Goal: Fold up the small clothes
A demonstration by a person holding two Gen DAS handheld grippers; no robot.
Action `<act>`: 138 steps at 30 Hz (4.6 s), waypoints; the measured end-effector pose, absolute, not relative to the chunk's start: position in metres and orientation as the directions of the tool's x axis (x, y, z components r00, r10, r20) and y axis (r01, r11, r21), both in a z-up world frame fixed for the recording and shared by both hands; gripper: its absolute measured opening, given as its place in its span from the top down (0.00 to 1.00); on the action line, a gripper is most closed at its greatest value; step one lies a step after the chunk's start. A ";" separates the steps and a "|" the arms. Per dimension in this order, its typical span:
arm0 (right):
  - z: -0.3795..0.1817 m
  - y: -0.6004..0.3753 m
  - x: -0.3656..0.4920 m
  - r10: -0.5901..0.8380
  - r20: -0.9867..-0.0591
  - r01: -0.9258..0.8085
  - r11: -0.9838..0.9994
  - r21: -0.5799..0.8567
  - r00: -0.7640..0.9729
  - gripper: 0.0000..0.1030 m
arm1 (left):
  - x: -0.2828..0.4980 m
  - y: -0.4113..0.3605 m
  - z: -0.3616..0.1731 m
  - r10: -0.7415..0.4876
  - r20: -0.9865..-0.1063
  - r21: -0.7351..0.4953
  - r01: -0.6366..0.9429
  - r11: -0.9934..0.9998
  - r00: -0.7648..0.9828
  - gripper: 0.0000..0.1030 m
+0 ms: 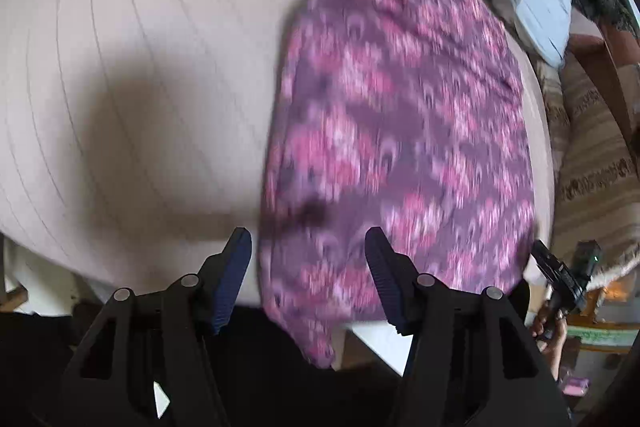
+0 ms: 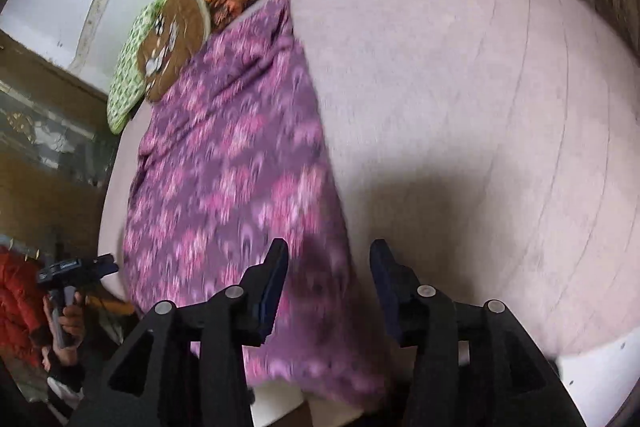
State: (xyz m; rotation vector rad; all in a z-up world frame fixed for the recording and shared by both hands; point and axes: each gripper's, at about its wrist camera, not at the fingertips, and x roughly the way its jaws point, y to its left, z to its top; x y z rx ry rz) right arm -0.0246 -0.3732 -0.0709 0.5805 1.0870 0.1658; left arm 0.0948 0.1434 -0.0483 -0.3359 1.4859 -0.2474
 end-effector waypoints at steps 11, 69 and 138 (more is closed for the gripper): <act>-0.082 -0.346 -0.051 0.438 -0.797 0.082 0.855 0.512 0.415 0.55 | 0.045 0.138 -0.095 -0.394 -0.918 -0.389 -0.087 0.917 -0.042 0.41; -0.064 -0.376 0.302 0.596 -0.390 0.107 0.454 0.885 0.702 0.90 | 0.369 0.130 -0.018 -0.575 -0.670 -0.703 -0.151 0.695 0.471 0.96; -0.027 -0.262 0.432 0.573 -0.508 0.025 0.648 0.761 0.643 0.59 | 0.459 0.095 0.001 -0.140 -0.885 -0.229 -0.152 0.962 0.445 0.52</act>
